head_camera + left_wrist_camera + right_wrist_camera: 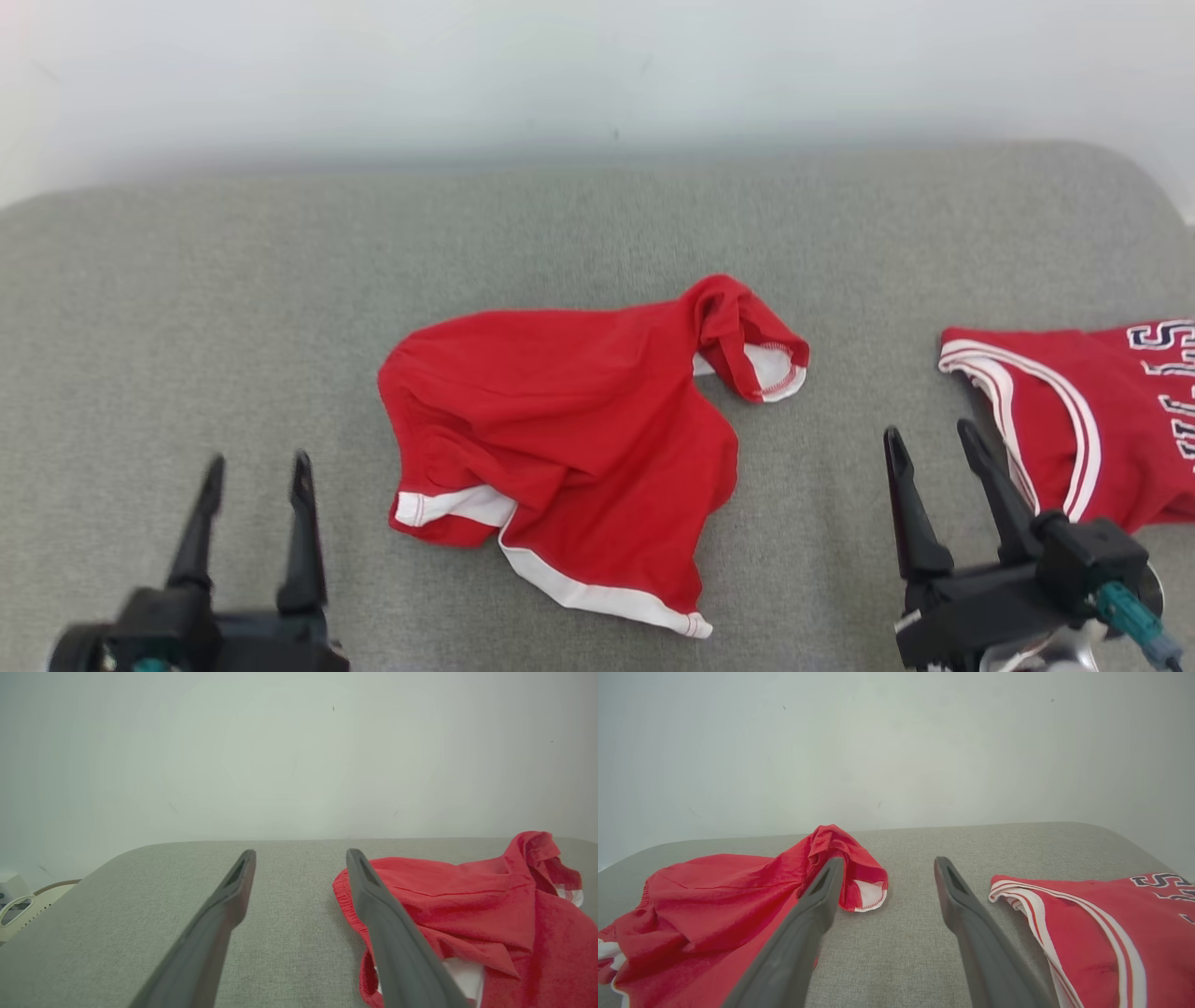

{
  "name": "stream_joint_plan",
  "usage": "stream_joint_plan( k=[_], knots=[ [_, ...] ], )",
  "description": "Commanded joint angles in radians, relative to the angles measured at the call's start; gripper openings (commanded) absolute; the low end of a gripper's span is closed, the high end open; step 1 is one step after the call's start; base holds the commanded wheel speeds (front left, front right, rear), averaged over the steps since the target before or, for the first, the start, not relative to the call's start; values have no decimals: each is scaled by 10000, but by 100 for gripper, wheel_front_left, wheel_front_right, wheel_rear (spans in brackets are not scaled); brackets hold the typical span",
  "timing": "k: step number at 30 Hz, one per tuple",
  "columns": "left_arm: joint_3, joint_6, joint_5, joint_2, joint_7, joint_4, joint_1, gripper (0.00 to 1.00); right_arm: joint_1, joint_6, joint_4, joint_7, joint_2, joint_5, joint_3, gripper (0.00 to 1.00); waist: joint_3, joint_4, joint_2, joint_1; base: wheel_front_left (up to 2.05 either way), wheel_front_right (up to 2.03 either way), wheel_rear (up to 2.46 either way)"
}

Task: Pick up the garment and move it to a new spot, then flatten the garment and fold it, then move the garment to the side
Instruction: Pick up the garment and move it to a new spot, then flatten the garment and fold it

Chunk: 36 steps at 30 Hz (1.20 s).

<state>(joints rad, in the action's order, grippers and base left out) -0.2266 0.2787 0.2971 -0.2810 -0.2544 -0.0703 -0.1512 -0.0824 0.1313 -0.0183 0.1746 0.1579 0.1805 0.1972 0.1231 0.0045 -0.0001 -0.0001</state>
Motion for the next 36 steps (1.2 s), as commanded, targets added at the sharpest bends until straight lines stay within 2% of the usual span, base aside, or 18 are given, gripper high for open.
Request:
stream_joint_plan(
  k=[1,13,18,36],
  knots=[
    [-57,61,-152,-57,57,-72,231,100,186,-11,-44,-50,-12,-87,-40,100,-392,133,1,1,0,0,0],
    [-251,263,-87,-329,753,-497,1195,100,1444,-11,-766,-533,-293,-444,-414,100,-1047,-81,1,1,0,0,0],
    [-267,220,16,-386,928,-602,1355,100,1721,-11,-954,-640,-352,-520,-461,100,-1118,-127,1,1,0,0,0],
    [-459,269,-37,-455,1096,-637,1150,100,1616,-11,-1111,-719,-383,-396,-422,100,-976,-84,1,1,0,0,0]
  ],
)
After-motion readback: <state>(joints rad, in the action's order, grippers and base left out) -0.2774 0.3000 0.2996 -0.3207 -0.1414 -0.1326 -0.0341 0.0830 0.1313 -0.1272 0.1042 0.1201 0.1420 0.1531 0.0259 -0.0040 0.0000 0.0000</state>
